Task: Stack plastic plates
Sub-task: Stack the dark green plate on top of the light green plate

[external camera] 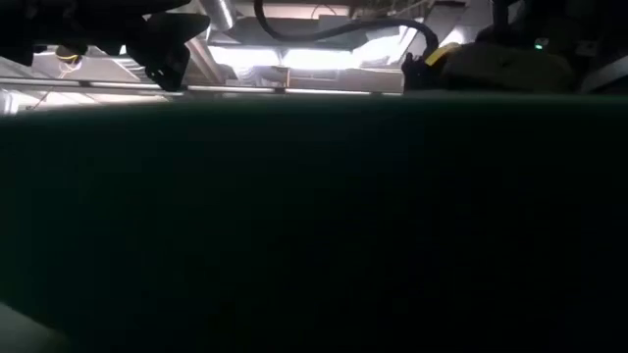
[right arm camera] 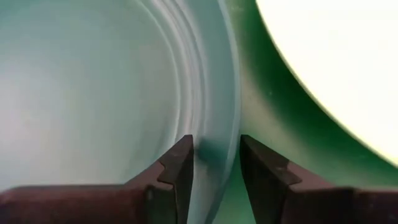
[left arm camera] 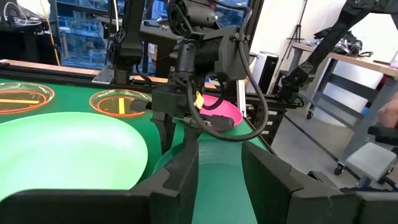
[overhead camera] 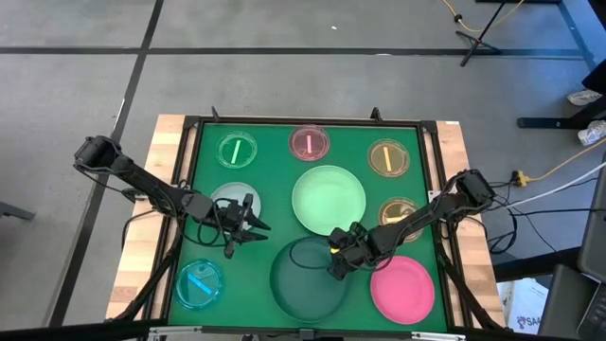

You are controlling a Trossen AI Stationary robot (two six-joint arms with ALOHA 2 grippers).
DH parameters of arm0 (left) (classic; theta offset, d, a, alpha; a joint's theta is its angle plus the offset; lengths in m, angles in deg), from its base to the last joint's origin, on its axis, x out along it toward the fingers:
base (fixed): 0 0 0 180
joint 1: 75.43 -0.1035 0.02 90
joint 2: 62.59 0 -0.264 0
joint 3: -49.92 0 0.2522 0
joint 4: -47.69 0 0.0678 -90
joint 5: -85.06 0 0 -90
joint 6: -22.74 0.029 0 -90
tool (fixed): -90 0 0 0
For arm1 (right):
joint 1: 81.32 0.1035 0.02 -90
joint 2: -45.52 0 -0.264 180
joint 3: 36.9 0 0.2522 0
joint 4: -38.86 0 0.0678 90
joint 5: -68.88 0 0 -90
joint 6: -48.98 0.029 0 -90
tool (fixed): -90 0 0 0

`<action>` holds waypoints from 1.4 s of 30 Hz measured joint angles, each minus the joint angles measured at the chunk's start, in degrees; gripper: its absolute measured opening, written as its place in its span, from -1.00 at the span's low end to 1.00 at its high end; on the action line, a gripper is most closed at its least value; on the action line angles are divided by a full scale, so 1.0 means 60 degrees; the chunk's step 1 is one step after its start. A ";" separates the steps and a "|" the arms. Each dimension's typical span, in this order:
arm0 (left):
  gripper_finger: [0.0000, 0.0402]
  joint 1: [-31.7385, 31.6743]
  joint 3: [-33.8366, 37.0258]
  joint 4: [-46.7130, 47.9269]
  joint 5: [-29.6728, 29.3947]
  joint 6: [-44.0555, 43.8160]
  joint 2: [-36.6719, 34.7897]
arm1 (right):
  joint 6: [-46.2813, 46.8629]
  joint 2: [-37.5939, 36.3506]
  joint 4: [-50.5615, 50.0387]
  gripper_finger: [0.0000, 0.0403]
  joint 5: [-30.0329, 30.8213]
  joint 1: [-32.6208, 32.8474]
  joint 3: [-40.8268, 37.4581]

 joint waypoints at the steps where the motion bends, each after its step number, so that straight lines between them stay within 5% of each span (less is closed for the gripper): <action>1: -0.43 0.0000 0.0000 0.0000 0.0000 -0.0004 0.0000 | -0.0051 0.0000 0.0002 -0.40 -0.0062 0.0000 0.0065; 8: -0.43 0.0000 0.0000 0.0004 0.0000 -0.0001 0.0000 | -0.0470 0.0000 -0.0156 -0.46 -0.0128 0.0000 0.0283; 19: -0.43 0.0000 0.0004 0.0007 -0.0004 -0.0004 -0.0004 | -0.0941 0.0146 -0.0002 -0.96 0.0022 -0.0001 0.0301; 42: -0.43 -0.0040 0.0007 -0.0066 -0.0175 0.0247 -0.0004 | -0.1859 -0.2004 -0.0892 -1.00 0.0735 -0.0070 0.0278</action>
